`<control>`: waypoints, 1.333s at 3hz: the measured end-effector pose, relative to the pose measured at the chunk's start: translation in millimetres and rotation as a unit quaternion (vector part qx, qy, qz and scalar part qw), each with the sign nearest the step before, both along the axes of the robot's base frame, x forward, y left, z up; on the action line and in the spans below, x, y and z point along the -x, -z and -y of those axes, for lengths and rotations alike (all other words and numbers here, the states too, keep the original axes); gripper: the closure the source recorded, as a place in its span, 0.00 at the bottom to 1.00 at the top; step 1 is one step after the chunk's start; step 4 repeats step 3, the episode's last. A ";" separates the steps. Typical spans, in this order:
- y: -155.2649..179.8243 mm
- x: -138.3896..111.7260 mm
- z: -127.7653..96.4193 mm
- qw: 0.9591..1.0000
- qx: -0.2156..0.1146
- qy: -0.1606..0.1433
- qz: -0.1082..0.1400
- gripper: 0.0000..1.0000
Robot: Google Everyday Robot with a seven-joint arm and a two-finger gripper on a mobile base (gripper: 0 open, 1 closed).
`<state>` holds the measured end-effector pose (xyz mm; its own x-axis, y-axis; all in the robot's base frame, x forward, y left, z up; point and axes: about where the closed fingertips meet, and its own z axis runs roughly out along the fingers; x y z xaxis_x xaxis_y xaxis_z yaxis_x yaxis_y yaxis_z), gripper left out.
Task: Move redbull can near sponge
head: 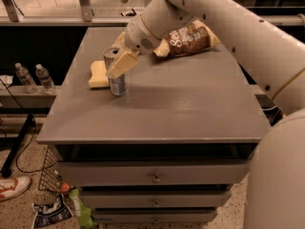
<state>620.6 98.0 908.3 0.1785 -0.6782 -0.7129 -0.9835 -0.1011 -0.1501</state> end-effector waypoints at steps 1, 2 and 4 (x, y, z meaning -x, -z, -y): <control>-3.1 0.5 4.7 1.000 -0.003 0.001 0.004 0.00; -26.7 3.8 38.6 0.999 0.022 0.032 0.034 0.00; -49.8 10.0 97.3 0.994 0.046 0.083 0.055 0.00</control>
Offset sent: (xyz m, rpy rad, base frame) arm -0.0038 -0.0592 0.0500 -0.0717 -0.1258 -0.1006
